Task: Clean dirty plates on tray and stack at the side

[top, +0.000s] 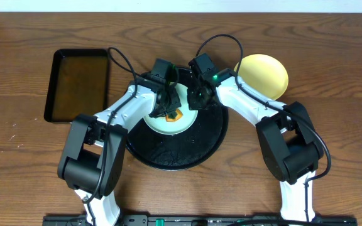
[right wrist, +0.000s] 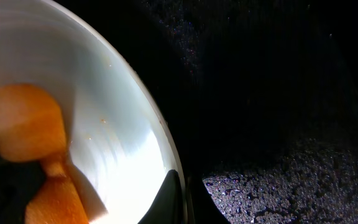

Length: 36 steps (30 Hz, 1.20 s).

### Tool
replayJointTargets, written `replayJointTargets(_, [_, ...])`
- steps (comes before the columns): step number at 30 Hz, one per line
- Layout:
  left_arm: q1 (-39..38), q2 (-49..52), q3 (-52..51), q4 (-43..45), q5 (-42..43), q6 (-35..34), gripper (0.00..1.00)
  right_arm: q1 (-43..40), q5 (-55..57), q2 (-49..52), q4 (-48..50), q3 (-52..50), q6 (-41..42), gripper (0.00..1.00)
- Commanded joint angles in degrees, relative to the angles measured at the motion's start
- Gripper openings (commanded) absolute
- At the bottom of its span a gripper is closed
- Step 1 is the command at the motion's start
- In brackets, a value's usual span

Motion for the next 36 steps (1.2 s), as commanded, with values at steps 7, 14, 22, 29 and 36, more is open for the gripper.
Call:
replayJointTargets(7, [0.3,1.2,-0.6,-8.9,-16.7,3.0,0.08,-0.1,2.4,0.5,-0.4,0.0,0.8,0.01])
replayJointTargets(14, [2.3,0.7,-0.5,-12.3,-30.4,7.2,0.07,-0.1,2.4,0.5,-0.4,0.0,0.8,0.01])
replayJointTargets(22, [2.6,-5.5,1.1,-13.7,-33.6,7.8,0.08,-0.1,3.4,0.5,-0.6,0.0,0.9,0.01])
replayJointTargets(29, [3.7,-16.9,1.1,-12.2,-33.6,7.6,0.07,-0.1,3.6,0.5,-0.6,0.0,0.8,0.01])
replayJointTargets(36, [10.9,-22.2,1.0,-10.9,-32.3,7.7,0.07,-0.1,3.6,0.1,-1.5,0.4,0.6,0.01])
